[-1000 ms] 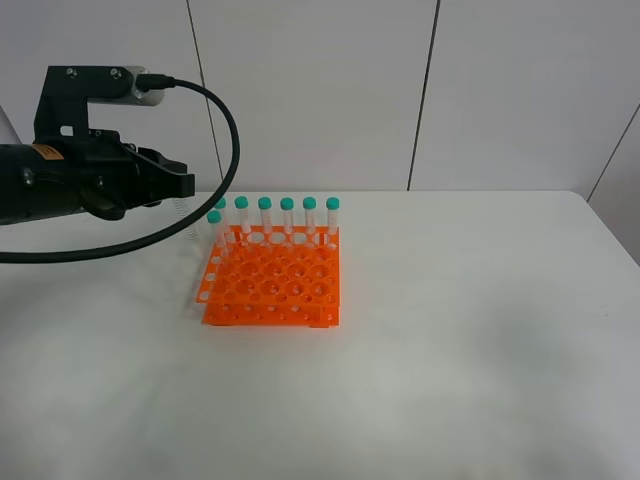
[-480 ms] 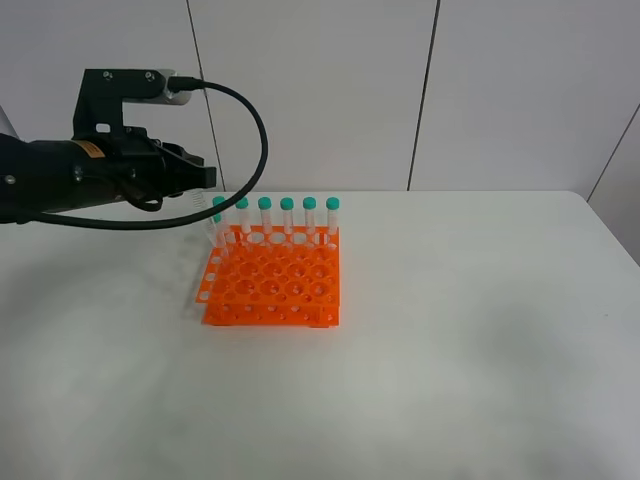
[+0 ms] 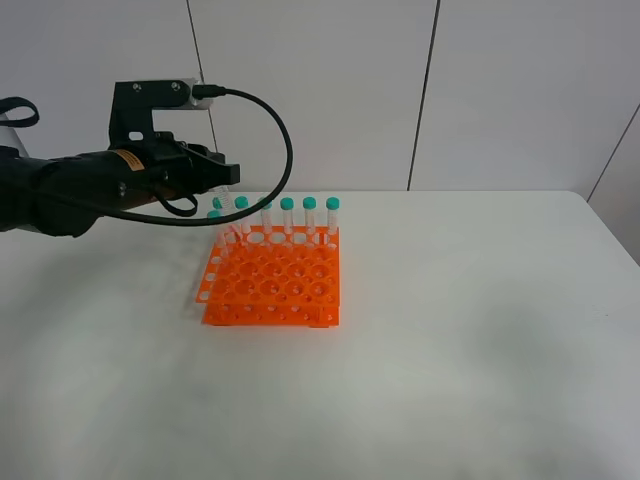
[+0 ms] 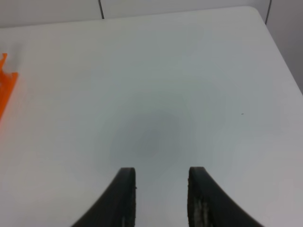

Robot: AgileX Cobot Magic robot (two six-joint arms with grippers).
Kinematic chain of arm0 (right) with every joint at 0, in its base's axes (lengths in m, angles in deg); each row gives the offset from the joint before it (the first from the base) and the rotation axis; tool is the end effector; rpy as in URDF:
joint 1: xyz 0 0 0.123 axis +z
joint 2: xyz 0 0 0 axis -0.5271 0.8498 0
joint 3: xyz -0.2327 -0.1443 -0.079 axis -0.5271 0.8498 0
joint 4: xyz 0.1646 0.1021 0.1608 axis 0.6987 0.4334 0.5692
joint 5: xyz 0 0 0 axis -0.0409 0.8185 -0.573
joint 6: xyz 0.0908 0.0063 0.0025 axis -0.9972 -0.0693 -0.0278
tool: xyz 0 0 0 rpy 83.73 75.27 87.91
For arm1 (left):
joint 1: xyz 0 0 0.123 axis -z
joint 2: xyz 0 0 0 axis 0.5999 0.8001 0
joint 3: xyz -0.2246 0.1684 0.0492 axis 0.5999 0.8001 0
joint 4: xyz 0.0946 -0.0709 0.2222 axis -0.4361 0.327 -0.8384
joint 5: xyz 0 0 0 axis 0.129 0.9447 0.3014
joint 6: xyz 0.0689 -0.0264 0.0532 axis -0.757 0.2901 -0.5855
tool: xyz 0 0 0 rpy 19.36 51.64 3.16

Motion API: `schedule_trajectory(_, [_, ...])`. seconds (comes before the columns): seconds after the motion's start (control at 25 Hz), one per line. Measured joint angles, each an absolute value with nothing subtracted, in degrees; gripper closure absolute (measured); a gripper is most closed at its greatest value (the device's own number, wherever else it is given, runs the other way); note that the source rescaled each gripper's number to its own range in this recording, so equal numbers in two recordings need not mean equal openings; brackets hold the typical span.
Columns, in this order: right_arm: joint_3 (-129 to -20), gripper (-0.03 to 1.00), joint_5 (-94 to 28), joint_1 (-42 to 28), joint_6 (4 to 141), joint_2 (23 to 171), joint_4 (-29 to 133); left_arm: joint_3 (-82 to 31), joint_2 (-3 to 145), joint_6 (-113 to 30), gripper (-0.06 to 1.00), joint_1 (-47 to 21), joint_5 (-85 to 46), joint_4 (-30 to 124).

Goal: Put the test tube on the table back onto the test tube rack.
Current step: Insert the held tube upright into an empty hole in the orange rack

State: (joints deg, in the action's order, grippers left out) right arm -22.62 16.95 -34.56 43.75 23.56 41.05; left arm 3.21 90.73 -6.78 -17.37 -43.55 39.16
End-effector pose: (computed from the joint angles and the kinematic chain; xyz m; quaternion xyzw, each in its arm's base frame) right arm -0.0042 -0.0040 0.2789 0.0641 0.8418 -0.0127 0.5359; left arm 0.3339 -0.1150 0.2429 0.0875 0.8000 -0.1160 0.5822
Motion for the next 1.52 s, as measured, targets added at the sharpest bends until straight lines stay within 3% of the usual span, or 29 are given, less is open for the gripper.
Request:
schedule_trajectory(0.6, [-22.62, 0.59, 16.95, -34.56, 43.75, 23.56, 41.05, 0.71, 99.22, -6.43, 0.48, -17.37, -53.10, 32.88])
schedule_trajectory(1.52, [-22.62, 0.59, 16.95, -34.56, 43.75, 23.56, 41.16, 0.65, 103.32, -12.95, 0.48, -19.24, -55.44, 32.96])
